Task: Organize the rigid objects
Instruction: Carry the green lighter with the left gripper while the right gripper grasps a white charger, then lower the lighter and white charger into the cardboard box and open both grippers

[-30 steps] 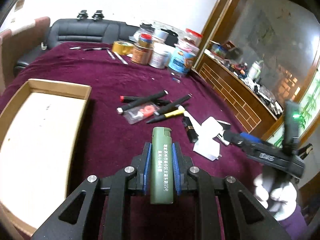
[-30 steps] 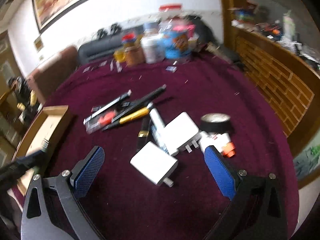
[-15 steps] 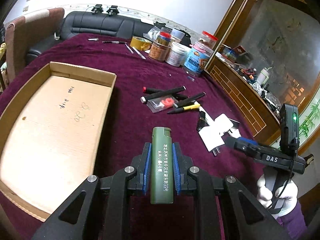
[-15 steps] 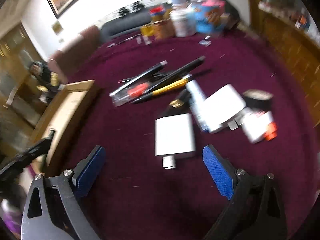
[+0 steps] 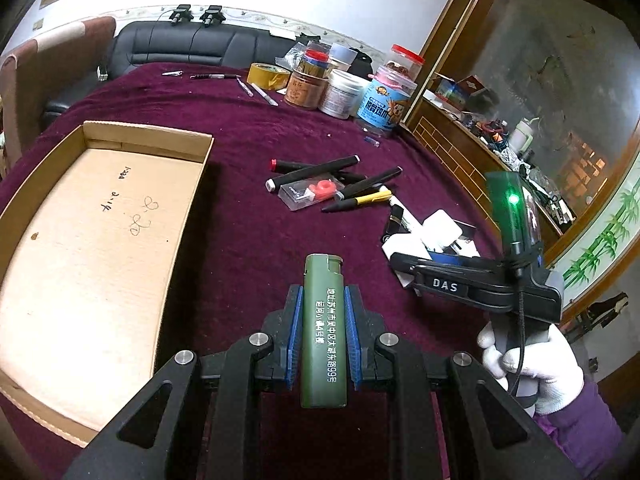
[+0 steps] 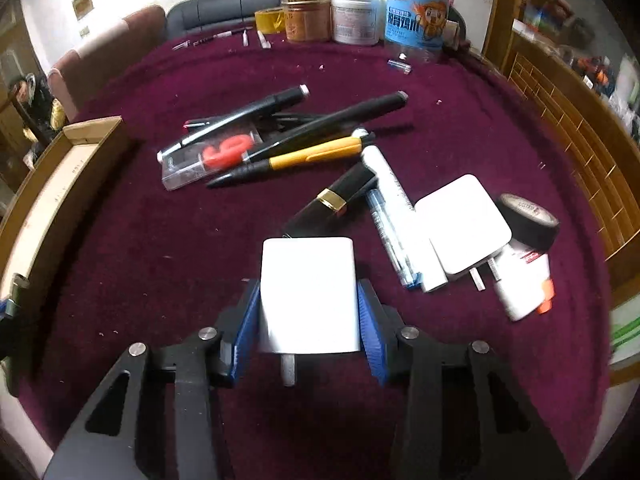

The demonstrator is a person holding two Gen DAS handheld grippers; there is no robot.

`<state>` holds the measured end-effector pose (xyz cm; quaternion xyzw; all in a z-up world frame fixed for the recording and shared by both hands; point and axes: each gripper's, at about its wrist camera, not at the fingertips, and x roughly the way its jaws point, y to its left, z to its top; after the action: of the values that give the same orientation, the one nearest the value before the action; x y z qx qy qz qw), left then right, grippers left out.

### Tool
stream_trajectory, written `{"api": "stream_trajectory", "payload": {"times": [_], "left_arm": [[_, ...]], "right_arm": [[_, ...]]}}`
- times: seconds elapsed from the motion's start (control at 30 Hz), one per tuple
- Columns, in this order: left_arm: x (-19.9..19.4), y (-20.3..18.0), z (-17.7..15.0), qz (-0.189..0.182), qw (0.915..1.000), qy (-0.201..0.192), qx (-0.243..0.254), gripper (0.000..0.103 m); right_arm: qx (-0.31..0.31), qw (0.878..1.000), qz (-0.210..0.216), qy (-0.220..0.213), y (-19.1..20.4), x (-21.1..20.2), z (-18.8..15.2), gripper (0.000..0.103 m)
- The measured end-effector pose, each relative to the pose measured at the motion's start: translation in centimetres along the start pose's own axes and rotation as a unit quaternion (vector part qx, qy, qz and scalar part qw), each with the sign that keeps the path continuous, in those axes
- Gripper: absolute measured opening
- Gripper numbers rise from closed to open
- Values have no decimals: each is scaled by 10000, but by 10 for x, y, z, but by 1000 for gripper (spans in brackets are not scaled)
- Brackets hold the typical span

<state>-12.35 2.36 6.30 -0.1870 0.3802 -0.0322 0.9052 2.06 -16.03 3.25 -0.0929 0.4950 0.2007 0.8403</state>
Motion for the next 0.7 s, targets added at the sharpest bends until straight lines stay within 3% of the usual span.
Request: {"api": "stream_trajectory", "payload": {"times": [0.1, 0.23, 0.37, 0.5, 0.7], "left_arm": [[-1, 4, 3, -15, 10000, -13, -57, 16], [-11, 17, 11, -26, 9998, -91, -159, 16], [-31, 43, 29, -58, 9985, -255, -474, 16], [-42, 70, 49, 201, 9974, -400, -569, 16], [-28, 117, 85, 675, 9947, -389, -675, 16]], "right_arm": [[222, 9996, 197, -11, -8, -4, -4, 44], [661, 9942, 842, -119, -16, -20, -9, 44], [723, 9871, 1401, -288, 0, -39, 2, 44], [700, 9731, 2184, -213, 37, -43, 25, 44], [827, 9453, 3144, 261, 118, -8, 75, 45]]}}
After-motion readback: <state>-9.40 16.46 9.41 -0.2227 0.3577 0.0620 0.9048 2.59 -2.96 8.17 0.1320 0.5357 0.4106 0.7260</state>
